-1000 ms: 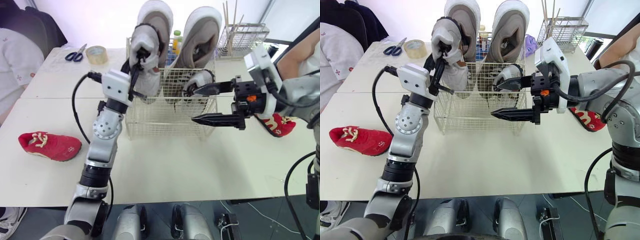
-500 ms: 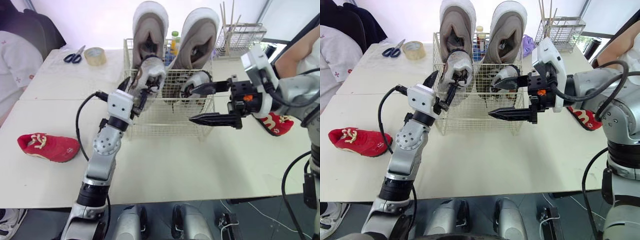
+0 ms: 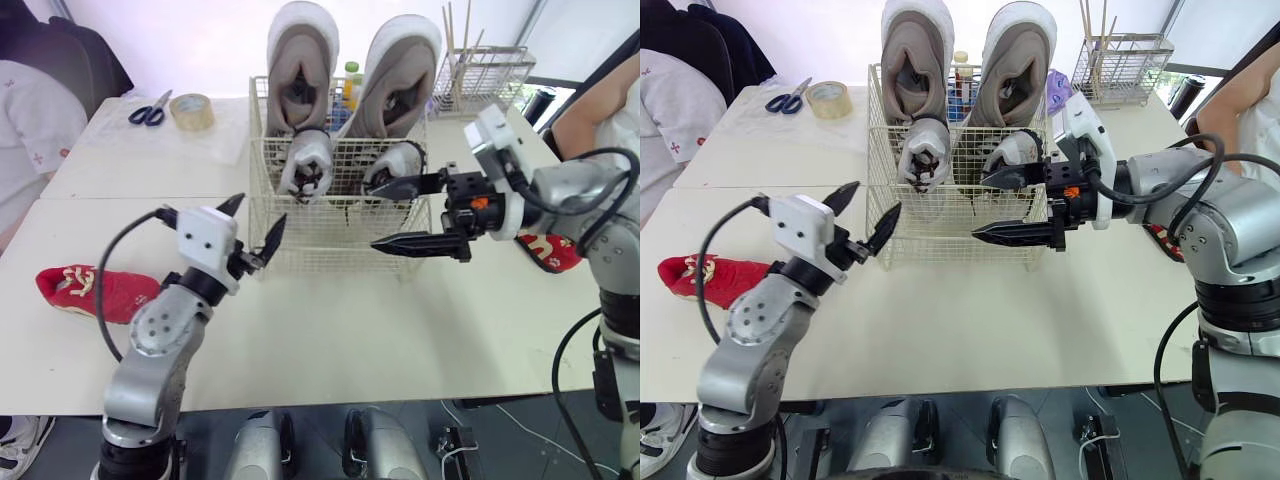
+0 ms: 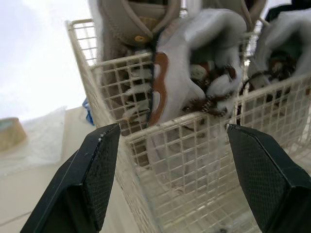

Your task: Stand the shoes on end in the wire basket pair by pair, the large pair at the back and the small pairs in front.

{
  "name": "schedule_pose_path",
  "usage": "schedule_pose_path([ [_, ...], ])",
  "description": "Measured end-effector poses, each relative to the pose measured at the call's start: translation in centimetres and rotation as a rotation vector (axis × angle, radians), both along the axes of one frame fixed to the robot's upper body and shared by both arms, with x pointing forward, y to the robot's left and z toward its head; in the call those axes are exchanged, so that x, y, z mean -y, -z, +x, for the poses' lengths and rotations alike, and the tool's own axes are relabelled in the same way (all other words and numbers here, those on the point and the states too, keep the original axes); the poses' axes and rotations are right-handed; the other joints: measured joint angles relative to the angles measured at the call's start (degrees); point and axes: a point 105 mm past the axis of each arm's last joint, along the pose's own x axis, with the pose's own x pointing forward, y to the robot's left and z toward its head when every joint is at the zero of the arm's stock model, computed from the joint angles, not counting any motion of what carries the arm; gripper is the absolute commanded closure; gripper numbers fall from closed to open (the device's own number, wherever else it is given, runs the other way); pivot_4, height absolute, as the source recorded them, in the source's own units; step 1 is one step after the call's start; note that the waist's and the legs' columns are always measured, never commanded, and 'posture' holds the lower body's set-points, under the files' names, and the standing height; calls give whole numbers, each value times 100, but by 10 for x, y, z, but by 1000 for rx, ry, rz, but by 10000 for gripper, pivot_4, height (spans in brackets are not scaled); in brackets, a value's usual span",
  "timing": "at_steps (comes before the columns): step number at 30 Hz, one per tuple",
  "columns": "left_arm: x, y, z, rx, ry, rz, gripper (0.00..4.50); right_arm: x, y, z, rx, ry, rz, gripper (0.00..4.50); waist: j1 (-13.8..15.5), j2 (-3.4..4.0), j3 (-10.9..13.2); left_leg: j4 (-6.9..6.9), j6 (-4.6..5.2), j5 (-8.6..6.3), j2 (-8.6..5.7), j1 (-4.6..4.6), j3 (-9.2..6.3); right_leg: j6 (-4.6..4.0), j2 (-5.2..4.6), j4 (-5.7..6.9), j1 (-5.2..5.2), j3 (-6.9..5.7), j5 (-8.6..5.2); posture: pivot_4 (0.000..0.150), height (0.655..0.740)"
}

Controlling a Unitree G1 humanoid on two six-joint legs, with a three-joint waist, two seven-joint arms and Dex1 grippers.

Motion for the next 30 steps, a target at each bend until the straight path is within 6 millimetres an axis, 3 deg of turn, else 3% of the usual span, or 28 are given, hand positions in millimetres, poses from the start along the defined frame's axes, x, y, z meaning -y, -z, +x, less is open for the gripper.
schedule_pose_path([
  [1, -5, -7, -1, 0, -1, -37, 9045, 0, 0, 1, -4, 0, 4, 0, -3, 0, 0, 0, -5, 3, 0, 0, -1, 0, 0, 0, 0, 0, 0, 1500, 7400],
  [4, -20, -26, -12, -8, 83, -72, 278, -6, -7, 15, 38, 47, 69, 0, -55, 0, 0, 0, -38, 22, 3, 1, -2, 0, 4, 3, -1, 0, 0, 1500, 7400],
  [6, -26, -39, -19, -28, 175, -40, 278, -13, -26, 27, 114, 86, 162, 0, -117, 11, 8, -3, -50, 29, 1, -6, -5, 0, 7, 10, -9, -2, 0, 1500, 7400],
  [9, -33, -58, -30, -85, 310, -32, 278, -14, -65, 22, 167, 75, 323, 0, -108, 11, 11, -4, -54, 32, 0, -20, -19, 1, 10, 4, -12, -10, -1, 1500, 7400],
  [13, -17, -57, -48, -202, 506, -92, 278, 32, -119, 27, 125, 161, 694, 0, -96, 6, 8, -1, -35, 21, -20, -17, -19, 4, 2, -17, 10, -11, -1, 1500, 7400],
  [15, -4, -48, -51, -271, 573, -96, 278, 68, -127, 34, 95, 267, 858, 0, -61, 4, 7, -1, -33, 19, -24, -8, -22, 4, 2, -24, 23, -12, 0, 1500, 7400],
  [16, 3, -43, -51, -297, 600, -109, 278, 88, -119, 41, 97, 371, 890, 0, -25, 4, 6, -2, -31, 18, -25, 4, -22, 4, 3, -31, 35, -12, -1, 1500, 7400],
  [19, 28, -31, -51, -315, 688, -214, 278, 142, -67, 76, 136, 820, 778, 0, 11, 7, 6, -4, -31, 18, -27, 8, -16, 4, 4, -32, 38, -8, 0, 1500, 7400],
  [21, 48, -24, -54, -326, 744, -243, 278, 181, -44, 92, 170, 1111, 760, 0, -2, 22, 15, -5, -33, 20, -29, 7, -1, 7, 5, -22, 24, 4, 1, 1500, 7400],
  [22, 57, -21, -58, -330, 783, -249, 278, 198, -40, 92, 203, 1222, 770, 0, -5, 32, 14, -7, -35, 21, -28, 7, 5, 10, 5, -11, 15, 7, 2, 1500, 7400],
  [24, 67, -14, -68, -342, 848, -266, 278, 214, -28, 79, 276, 1333, 697, 0, -6, 38, 9, -21, -52, 30, -9, 17, 4, 19, 23, -12, 16, 10, -7, 1500, 7400],
  [30, 82, 22, -79, -422, 847, -280, 278, 228, 51, 37, 238, 1353, 250, 0, 27, 84, -4, -27, -63, 35, -4, 35, -4, 12, 37, -12, 31, 10, -18, 1500, 7400],
])
